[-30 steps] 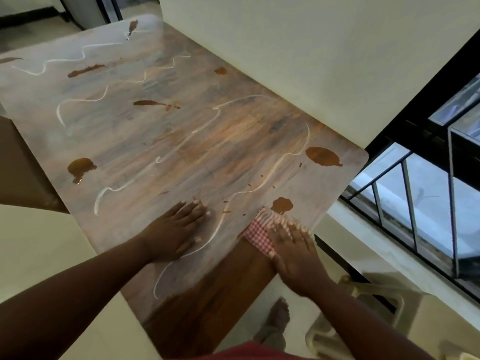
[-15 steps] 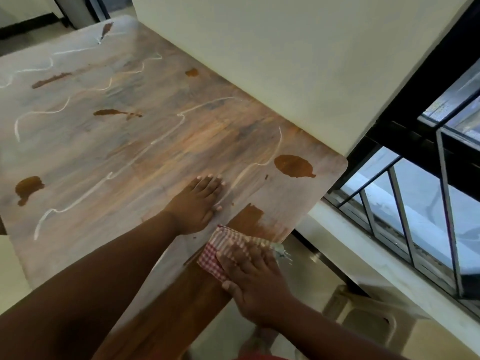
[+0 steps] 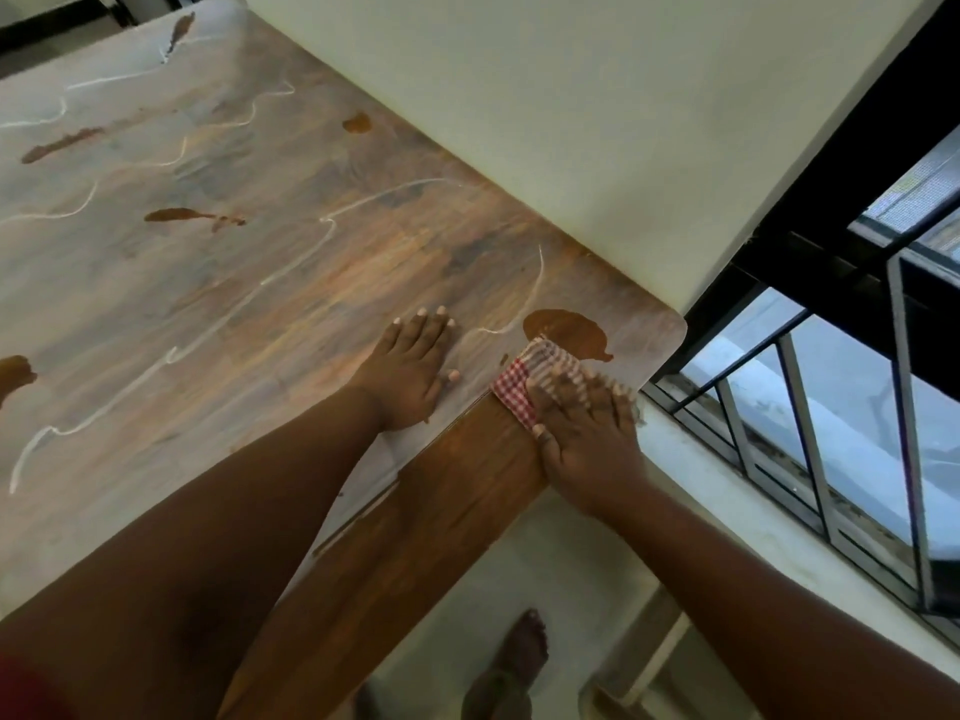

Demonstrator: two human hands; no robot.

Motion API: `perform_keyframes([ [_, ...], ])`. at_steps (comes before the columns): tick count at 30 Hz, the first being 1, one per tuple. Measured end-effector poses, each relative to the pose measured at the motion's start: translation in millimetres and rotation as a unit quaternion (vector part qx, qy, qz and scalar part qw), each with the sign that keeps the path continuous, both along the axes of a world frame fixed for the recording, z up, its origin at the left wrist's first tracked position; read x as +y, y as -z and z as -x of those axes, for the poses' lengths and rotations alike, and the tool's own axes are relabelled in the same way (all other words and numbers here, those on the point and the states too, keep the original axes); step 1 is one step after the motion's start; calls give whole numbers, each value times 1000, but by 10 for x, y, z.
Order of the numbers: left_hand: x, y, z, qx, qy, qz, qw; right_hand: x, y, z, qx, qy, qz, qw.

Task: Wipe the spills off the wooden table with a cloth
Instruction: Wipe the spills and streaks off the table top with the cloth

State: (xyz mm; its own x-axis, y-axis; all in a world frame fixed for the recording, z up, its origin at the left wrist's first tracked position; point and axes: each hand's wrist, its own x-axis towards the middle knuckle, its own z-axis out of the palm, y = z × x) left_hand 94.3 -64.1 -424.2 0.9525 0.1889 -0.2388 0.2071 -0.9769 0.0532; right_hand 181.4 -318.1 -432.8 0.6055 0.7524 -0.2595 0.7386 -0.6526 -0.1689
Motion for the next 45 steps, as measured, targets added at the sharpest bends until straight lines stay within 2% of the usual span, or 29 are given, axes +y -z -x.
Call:
perform_keyframes([
  [3, -4, 39, -47, 17, -30, 26, 999, -41, -35, 496, 54, -54, -28, 997],
  [6, 19, 34, -73, 34, -30, 30, 999, -108, -84, 987, 41, -118, -47, 991],
  [8, 26, 35, -83, 33, -30, 37, 998, -132, -89, 1040, 21, -131, -44, 990],
  [11, 0, 74, -42, 0, -28, 26, 999, -177, -6, 733, 4, -132, -65, 989],
  [15, 21, 133, -1, -39, -27, 18, 999, -221, 77, 3, 13, -33, -80, 996],
  [20, 40, 162, -21, -55, -28, 23, 998, -246, 62, -909, -41, 45, -36, 997],
  [23, 43, 162, -15, -64, -30, 34, 997, -221, 71, -1091, -45, 56, -19, 997],
  [27, 50, 160, -10, -70, -33, 45, 996, -153, 44, -882, -14, 93, -35, 995],
  [33, 59, 156, -20, -65, -34, 47, 996, -242, 138, -116, 43, -61, -77, 994],
  [36, 57, 162, -25, -68, -35, 44, 996, -303, 144, -385, 39, -96, -75, 992],
  [42, 60, 162, -16, -76, -33, 54, 995, -349, 59, -1337, -17, -19, -67, 997],
  [45, 65, 156, -24, -79, -34, 60, 994, -352, 59, -1544, -30, -44, -60, 997],
])
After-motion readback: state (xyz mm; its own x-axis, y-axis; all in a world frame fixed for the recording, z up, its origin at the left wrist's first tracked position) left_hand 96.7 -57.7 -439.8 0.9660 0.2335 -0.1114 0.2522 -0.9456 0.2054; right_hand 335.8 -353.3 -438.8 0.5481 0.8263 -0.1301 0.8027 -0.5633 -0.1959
